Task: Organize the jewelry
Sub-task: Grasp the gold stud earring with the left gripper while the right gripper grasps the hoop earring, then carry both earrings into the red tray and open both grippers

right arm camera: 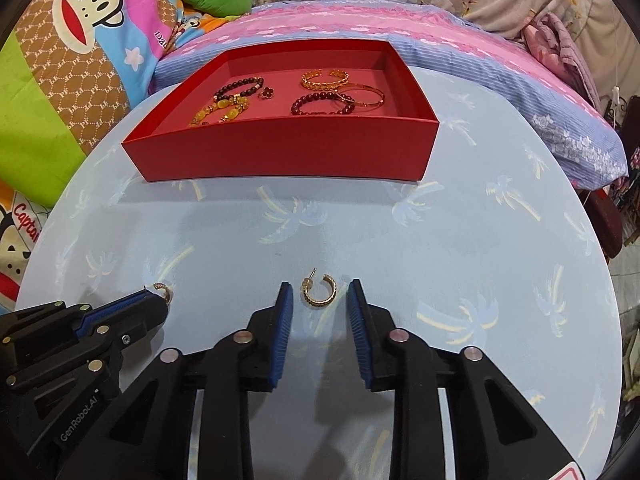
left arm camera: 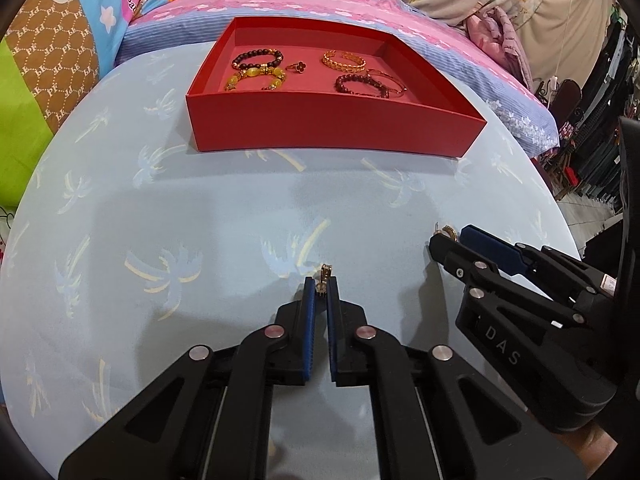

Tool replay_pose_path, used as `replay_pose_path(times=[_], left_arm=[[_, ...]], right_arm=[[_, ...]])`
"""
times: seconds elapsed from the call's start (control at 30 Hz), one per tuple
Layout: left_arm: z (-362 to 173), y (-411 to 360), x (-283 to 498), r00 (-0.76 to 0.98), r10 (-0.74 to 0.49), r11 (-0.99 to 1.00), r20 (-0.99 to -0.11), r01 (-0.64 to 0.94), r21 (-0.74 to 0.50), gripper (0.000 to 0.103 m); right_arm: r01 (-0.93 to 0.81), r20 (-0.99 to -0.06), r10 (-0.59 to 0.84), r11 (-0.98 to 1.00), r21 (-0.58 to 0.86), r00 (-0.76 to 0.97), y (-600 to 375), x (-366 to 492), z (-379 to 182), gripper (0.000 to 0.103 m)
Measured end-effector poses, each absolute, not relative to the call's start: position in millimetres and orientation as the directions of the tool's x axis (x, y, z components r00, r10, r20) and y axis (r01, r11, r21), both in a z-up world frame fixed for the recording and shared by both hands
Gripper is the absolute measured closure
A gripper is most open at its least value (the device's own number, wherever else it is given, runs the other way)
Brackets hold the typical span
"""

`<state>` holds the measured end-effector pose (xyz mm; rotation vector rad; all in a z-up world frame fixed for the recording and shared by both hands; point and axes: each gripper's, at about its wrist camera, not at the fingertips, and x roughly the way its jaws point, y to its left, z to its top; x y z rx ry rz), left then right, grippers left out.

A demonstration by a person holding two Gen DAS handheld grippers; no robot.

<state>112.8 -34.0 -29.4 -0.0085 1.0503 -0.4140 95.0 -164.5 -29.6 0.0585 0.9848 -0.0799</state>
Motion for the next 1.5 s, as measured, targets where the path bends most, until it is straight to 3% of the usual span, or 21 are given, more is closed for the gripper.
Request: replay_pose_path(times=[0.1,0.53,1.5], left_arm=[[-30,-35,113,0.428,-0.335,0.923,-0.839,0.328,-0.202,0.098],[-21,-35,110,0.429,-0.341,0.921,-0.837,0.332,-0.205,0.098],[74,-60,136,0.562,-0.391,0.895,-0.729,0.416,-0.16,0.098]], right_arm=[[0.089,-0.833,-0.034,0.996,0.018,0.553,-164,96,-30,0.087],[0.079,-0.821,0.01,0.995,0.066,0.571,-161,79,-14,0.087],[0.06,-0.696,0.019,0.994,0.09,0.718,-172,95,77,0.087]])
